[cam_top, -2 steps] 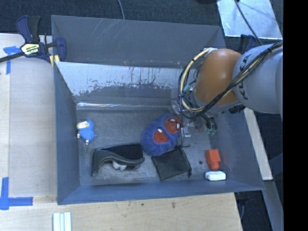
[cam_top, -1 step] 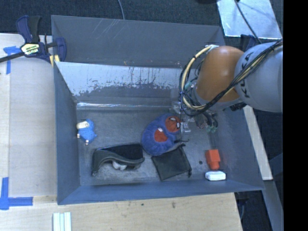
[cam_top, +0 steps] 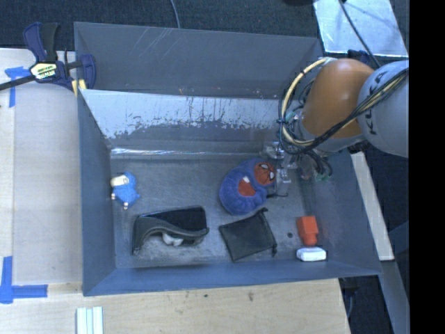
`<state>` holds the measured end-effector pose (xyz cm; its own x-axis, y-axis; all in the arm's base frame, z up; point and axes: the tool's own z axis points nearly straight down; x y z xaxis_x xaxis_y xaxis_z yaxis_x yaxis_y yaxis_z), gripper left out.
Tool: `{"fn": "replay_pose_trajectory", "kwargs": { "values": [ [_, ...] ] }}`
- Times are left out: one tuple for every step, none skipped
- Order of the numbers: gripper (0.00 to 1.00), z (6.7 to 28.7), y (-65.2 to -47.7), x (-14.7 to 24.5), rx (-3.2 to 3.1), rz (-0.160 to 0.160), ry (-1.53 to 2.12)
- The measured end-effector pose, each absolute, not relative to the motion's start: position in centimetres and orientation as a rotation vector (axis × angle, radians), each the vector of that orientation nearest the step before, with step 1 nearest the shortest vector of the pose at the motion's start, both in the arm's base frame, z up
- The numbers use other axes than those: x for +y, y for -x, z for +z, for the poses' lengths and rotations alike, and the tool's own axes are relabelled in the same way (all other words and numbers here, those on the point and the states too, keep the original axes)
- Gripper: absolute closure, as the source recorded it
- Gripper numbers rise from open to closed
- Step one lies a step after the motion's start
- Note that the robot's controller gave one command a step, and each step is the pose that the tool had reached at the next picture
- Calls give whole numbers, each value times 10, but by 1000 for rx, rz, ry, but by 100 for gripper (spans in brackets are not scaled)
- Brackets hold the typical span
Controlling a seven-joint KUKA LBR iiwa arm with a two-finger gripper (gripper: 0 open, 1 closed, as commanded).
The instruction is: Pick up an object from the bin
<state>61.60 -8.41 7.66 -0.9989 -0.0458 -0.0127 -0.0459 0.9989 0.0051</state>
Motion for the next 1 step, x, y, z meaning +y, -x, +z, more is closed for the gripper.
{"fn": "replay_pose_trajectory", "kwargs": {
  "values": [
    [100, 212, -595, -96, 3127, -5, 129]
  ]
}}
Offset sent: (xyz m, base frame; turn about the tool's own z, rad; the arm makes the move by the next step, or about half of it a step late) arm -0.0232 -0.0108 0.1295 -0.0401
